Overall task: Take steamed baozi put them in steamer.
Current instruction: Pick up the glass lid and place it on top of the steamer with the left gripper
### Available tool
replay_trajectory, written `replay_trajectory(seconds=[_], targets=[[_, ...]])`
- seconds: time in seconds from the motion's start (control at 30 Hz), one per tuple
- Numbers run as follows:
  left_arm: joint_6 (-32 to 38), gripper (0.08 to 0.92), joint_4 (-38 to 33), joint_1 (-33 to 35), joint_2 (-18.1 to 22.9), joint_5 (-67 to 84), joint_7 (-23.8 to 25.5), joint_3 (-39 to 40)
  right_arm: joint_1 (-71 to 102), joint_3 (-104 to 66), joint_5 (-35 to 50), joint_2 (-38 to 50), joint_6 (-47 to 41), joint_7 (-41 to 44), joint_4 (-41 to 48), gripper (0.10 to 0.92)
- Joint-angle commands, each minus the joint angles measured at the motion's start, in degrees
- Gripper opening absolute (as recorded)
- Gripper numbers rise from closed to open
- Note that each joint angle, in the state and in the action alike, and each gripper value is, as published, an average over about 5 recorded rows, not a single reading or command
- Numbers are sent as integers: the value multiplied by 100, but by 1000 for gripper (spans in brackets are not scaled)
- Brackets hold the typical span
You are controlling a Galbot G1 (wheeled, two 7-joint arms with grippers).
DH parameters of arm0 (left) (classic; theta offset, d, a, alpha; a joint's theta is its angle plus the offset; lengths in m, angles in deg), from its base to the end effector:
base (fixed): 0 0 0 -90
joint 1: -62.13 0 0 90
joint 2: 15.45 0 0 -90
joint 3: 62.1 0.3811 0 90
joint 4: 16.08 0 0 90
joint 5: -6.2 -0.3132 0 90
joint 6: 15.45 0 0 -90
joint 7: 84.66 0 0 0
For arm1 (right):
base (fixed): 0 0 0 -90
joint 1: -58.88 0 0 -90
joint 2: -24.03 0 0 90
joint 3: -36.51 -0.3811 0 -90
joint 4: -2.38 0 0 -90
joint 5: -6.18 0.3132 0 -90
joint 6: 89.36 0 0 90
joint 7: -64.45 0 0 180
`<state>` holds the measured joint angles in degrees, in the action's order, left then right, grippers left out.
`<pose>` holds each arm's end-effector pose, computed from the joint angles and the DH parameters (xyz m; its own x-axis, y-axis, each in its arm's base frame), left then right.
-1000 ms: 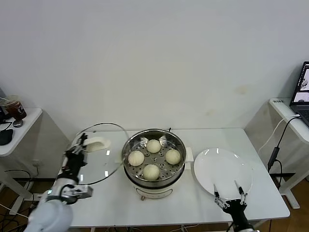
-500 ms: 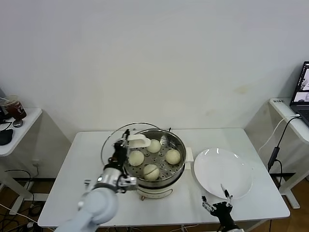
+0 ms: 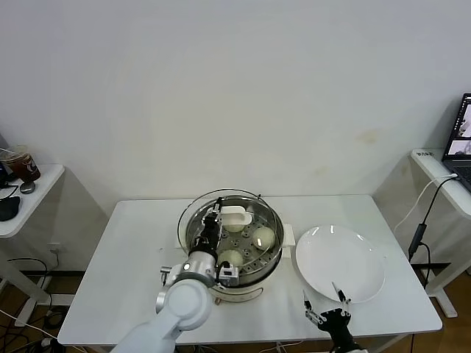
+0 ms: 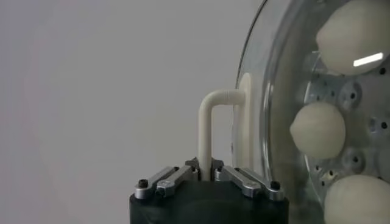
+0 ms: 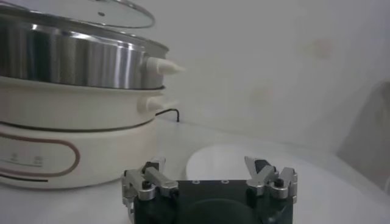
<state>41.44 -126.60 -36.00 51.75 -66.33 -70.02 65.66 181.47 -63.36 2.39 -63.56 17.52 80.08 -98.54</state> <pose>0.2748 -0.0604 -0.2837 -0.9867 0.1605 0.0261 0.0300 0.0215 0.9993 0.0833 -0.0662 -0.4322 -0.9804 -0.1545 0.1224 -0.1732 0.9716 -0.1611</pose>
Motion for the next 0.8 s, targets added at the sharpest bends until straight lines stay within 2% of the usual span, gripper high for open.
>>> replay_trajectory(seconds=[0.03, 0.8], targets=[[-26, 168, 365, -163, 218, -308, 58, 241, -9, 36, -40, -12, 3, 10, 27, 823], [39, 168, 437, 71, 324, -195, -112, 184, 79, 39, -90, -2, 33, 80, -18, 823]])
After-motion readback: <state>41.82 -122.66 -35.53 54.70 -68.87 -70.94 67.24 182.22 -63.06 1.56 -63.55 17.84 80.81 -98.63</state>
